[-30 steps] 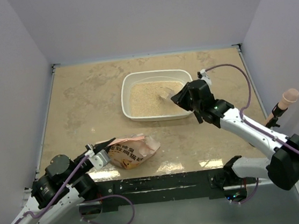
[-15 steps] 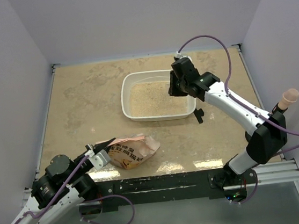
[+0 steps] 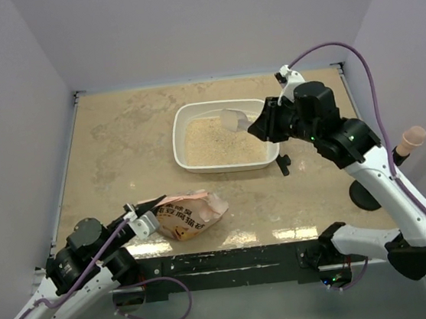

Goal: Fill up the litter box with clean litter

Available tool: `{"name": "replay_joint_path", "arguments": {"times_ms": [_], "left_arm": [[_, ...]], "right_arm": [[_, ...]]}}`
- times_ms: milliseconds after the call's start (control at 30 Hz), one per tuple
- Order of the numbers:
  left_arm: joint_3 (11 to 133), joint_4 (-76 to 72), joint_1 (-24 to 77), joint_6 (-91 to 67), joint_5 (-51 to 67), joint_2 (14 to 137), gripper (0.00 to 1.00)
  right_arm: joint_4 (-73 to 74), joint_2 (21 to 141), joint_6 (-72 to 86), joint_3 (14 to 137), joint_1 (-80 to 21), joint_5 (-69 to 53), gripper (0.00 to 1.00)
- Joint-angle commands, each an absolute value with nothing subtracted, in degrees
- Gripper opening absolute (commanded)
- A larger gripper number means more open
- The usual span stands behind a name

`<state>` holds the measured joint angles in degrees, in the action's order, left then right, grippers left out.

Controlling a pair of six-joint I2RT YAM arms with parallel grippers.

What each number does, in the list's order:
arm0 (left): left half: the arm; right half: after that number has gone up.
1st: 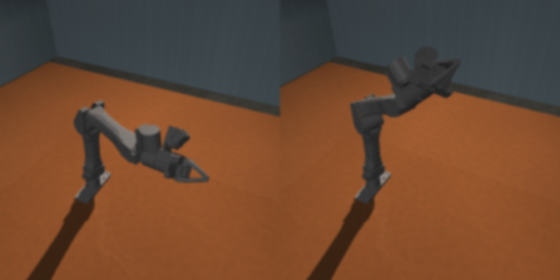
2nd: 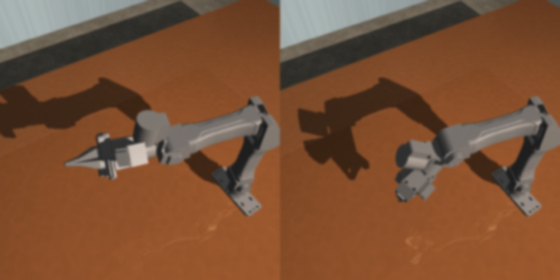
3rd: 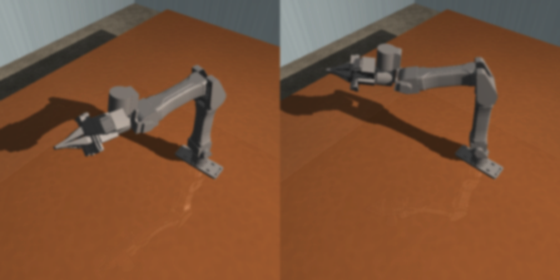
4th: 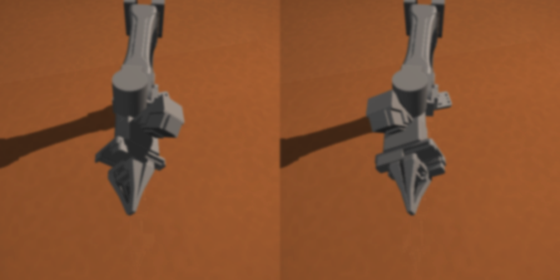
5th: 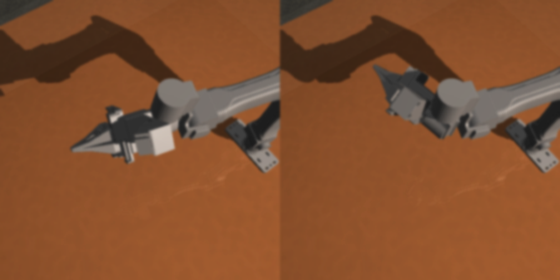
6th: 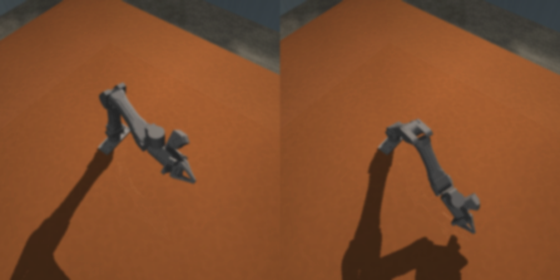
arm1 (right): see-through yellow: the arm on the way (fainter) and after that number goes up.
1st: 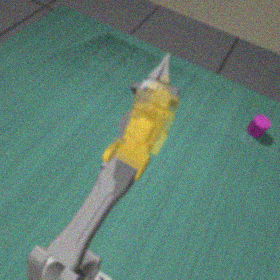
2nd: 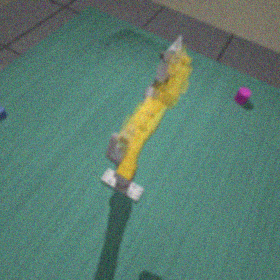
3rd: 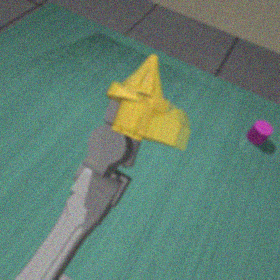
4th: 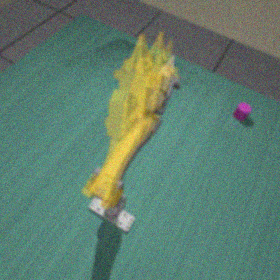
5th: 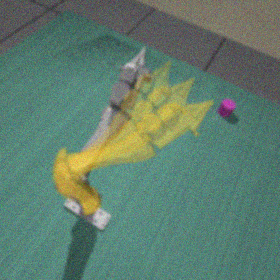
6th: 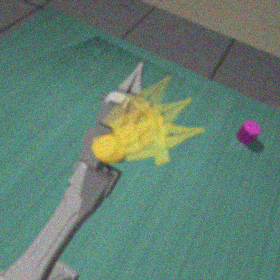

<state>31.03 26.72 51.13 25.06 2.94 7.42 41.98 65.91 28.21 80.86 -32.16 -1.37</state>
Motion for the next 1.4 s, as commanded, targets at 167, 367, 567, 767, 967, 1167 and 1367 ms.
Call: {"name": "replay_joint_path", "arguments": {"times_ms": [167,367,567,767,967,1167,1367], "left_arm": [[33.92,20.57,51.33,23.12,3.34,10.54,0.00],[35.06,21.44,51.33,23.38,1.50,12.74,0.00],[36.21,22.41,51.33,23.55,0.18,12.83,0.00],[34.55,22.68,51.42,23.47,-2.11,10.99,0.00],[34.01,22.15,51.33,23.38,-1.85,10.37,0.00],[33.66,21.89,51.42,23.29,-1.67,10.20,0.00],[33.58,21.80,51.33,23.11,-1.14,10.02,0.00]], "right_arm": [[48.60,57.40,26.02,80.86,-32.08,-21.78,0.00],[54.83,55.72,22.94,80.42,-32.08,-25.93,0.00],[59.67,52.91,21.62,78.58,-32.08,-26.54,0.00],[58.80,50.10,22.50,74.10,-31.99,-33.39,0.00],[55.29,49.13,25.13,70.40,-32.17,-37.88,0.00],[51.33,49.65,27.77,67.77,-32.17,-39.03,0.00],[45.63,51.15,30.93,64.96,-33.13,-39.02,0.00]]}}
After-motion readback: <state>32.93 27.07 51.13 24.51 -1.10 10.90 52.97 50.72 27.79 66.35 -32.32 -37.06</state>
